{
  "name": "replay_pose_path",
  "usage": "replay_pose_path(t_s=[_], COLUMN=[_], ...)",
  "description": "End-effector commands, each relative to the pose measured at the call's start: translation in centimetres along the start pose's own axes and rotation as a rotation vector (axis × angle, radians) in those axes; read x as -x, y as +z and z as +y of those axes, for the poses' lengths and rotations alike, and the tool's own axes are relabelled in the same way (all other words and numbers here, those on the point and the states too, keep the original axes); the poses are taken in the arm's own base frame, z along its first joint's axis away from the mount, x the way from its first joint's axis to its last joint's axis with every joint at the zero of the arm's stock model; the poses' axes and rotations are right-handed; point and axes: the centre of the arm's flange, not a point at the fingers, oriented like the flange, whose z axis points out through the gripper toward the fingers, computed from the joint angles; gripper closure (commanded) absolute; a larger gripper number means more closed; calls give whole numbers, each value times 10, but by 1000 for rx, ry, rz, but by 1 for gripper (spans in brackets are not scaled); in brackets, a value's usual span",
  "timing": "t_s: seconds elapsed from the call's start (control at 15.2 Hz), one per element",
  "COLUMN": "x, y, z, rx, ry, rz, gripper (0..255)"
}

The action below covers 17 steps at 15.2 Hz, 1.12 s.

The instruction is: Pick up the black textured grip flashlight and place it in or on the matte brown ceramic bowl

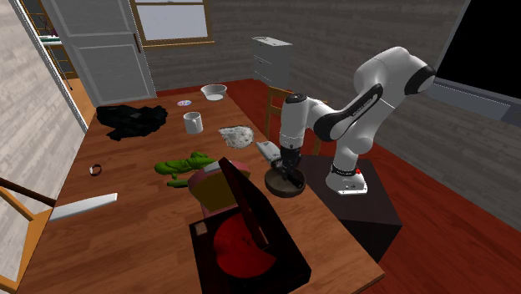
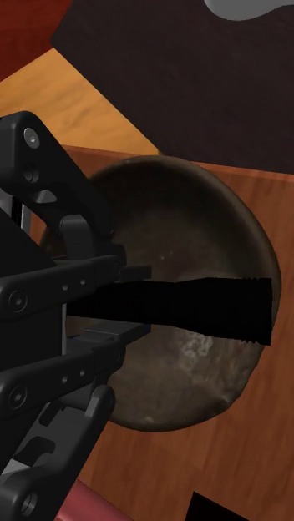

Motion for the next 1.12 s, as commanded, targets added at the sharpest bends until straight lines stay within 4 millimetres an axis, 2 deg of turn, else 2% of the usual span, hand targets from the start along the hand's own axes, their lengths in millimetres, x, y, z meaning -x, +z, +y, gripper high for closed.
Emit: replay_pose_path(t_s=[0.0,0.46,0.53,0.86,1.06], x=[1,1,1,1,1], y=[9,9,9,9,-31], z=[1,1,1,1,1], rx=[0,0,0,0,0], ry=[0,0,0,0,0], rz=[0,0,0,0,0], gripper=[255,255,0,0,0])
